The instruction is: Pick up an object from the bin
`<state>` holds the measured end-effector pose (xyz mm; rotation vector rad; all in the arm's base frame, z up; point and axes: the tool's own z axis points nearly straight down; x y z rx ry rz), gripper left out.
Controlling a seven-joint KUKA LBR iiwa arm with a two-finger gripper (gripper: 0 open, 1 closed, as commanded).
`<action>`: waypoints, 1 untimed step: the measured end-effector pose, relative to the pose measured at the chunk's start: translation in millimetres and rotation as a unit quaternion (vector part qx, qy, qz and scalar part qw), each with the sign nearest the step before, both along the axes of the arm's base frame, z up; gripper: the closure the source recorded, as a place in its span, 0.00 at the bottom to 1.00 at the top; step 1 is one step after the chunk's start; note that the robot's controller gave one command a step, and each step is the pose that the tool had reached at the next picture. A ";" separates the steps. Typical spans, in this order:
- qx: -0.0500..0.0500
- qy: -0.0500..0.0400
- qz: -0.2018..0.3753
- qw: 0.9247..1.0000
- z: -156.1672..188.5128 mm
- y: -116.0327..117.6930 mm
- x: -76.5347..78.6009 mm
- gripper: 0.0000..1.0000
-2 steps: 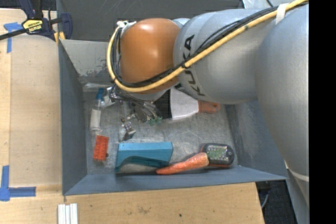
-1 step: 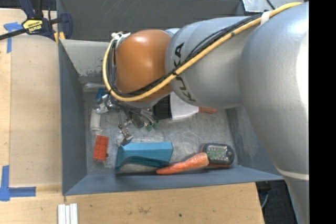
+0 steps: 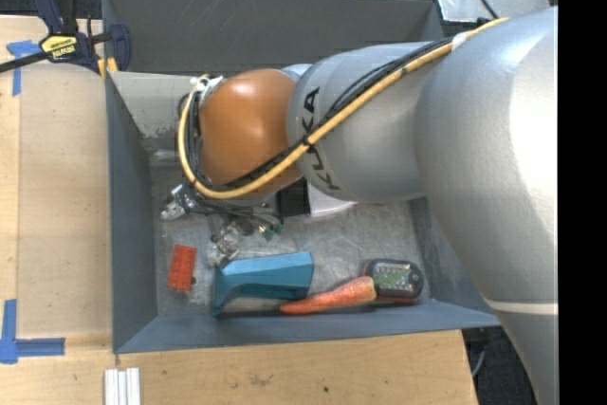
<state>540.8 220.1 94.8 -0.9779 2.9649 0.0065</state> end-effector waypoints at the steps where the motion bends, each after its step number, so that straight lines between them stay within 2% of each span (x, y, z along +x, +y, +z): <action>1: -0.007 0.003 0.048 0.999 -13.7 23.9 -10.7 1.00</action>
Offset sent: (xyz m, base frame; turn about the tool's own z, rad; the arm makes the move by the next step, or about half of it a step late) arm 0.0000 0.0000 0.0000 0.0000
